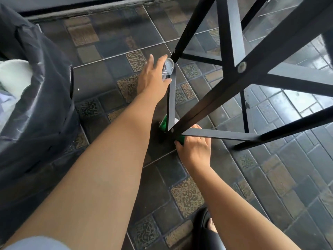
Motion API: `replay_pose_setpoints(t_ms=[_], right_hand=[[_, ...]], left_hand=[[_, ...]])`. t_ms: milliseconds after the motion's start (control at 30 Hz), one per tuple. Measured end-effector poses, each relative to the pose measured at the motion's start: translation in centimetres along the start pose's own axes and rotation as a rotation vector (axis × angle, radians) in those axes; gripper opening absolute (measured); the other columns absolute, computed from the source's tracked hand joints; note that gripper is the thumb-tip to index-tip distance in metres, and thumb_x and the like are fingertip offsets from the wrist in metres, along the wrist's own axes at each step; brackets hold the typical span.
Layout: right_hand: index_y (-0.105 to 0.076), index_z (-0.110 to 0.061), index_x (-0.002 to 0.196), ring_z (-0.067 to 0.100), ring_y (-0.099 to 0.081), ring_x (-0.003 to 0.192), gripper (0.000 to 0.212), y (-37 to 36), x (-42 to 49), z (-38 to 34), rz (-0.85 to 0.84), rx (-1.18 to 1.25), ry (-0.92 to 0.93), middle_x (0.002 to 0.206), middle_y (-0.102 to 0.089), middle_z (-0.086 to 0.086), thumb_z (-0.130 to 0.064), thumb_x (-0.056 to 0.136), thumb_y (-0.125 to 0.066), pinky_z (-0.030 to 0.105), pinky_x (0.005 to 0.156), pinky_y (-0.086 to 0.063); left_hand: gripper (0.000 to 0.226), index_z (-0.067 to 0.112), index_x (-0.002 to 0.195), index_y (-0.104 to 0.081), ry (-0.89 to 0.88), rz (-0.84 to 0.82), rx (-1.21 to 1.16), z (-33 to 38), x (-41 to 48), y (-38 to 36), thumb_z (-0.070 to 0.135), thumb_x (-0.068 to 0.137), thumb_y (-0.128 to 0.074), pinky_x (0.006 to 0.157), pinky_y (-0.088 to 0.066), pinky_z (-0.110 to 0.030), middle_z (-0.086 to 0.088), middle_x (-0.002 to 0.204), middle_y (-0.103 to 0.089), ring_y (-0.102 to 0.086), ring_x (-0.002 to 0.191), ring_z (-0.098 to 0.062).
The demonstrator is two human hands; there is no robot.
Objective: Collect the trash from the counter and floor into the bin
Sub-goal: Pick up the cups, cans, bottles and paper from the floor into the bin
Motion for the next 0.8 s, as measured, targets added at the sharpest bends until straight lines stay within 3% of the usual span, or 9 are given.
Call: replay_pose_setpoints(t_ms=[100, 167, 267, 400, 567, 800], right_hand=[[-0.052, -0.018, 0.137, 0.027, -0.052, 0.124, 0.061, 0.0, -0.1, 0.2, 0.011, 0.0, 0.003, 0.132, -0.058, 0.002, -0.04, 0.083, -0.071, 0.042, 0.104, -0.038], [-0.058, -0.015, 0.132, 0.029, -0.059, 0.115, 0.061, 0.1, -0.4, 0.3, 0.021, -0.038, -0.002, 0.124, -0.064, 0.005, -0.043, 0.08, -0.073, 0.041, 0.098, -0.042], [-0.06, -0.013, 0.124, 0.03, -0.06, 0.103, 0.057, 0.2, -1.5, 1.0, 0.006, -0.078, -0.023, 0.112, -0.067, 0.007, -0.05, 0.081, -0.07, 0.04, 0.088, -0.045], [-0.043, -0.019, 0.134, 0.03, -0.054, 0.11, 0.065, 0.3, -4.5, 2.7, -0.031, 0.013, -0.101, 0.123, -0.055, 0.006, -0.054, 0.083, -0.064, 0.043, 0.089, -0.043], [-0.041, -0.021, 0.133, 0.03, -0.057, 0.108, 0.067, 1.2, -8.8, 3.0, -0.075, 0.083, -0.18, 0.121, -0.055, 0.003, -0.06, 0.082, -0.059, 0.042, 0.081, -0.047], [-0.04, -0.026, 0.133, 0.021, -0.057, 0.112, 0.064, 4.2, -10.9, -3.6, -0.033, 0.261, -0.054, 0.124, -0.052, -0.005, -0.06, 0.082, -0.06, 0.038, 0.073, -0.05]], left_hand=[[0.044, 0.025, 0.13, -0.042, -0.005, 0.046, -0.016, 0.7, 0.1, 0.7, 0.028, 0.092, -0.064, 0.092, -0.047, -0.04, -0.007, 0.137, -0.052, -0.051, 0.122, -0.03], [0.038, 0.021, 0.125, -0.042, 0.026, 0.059, -0.024, 0.7, -0.7, 1.0, 0.028, 0.093, -0.062, 0.08, -0.049, -0.038, -0.006, 0.126, -0.06, -0.058, 0.11, -0.03], [0.047, 0.022, 0.135, -0.038, 0.084, 0.078, -0.093, -0.3, -2.3, 1.2, 0.027, 0.093, -0.06, 0.079, -0.047, -0.037, -0.004, 0.135, -0.055, -0.058, 0.114, -0.03], [0.061, 0.025, 0.148, -0.03, 0.158, 0.056, -0.097, -2.1, -5.4, 2.1, 0.032, 0.094, -0.058, 0.089, -0.047, -0.041, -0.006, 0.145, -0.041, -0.053, 0.121, -0.031], [0.055, 0.026, 0.142, -0.037, 0.183, 0.059, -0.106, -3.0, -9.1, 4.5, 0.037, 0.093, -0.058, 0.089, -0.045, -0.037, -0.006, 0.139, -0.041, -0.053, 0.116, -0.032], [0.052, 0.025, 0.134, -0.041, 0.038, 0.158, -0.163, -1.0, -11.4, 11.2, 0.04, 0.089, -0.062, 0.085, -0.045, -0.04, -0.007, 0.13, -0.045, -0.055, 0.11, -0.034]])
Point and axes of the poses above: each hand's wrist, its own x-axis towards the middle knuckle, its own y-axis out of the back of the hand, z = x × y, the point moved 10 cm from there along x, towards the middle knuckle
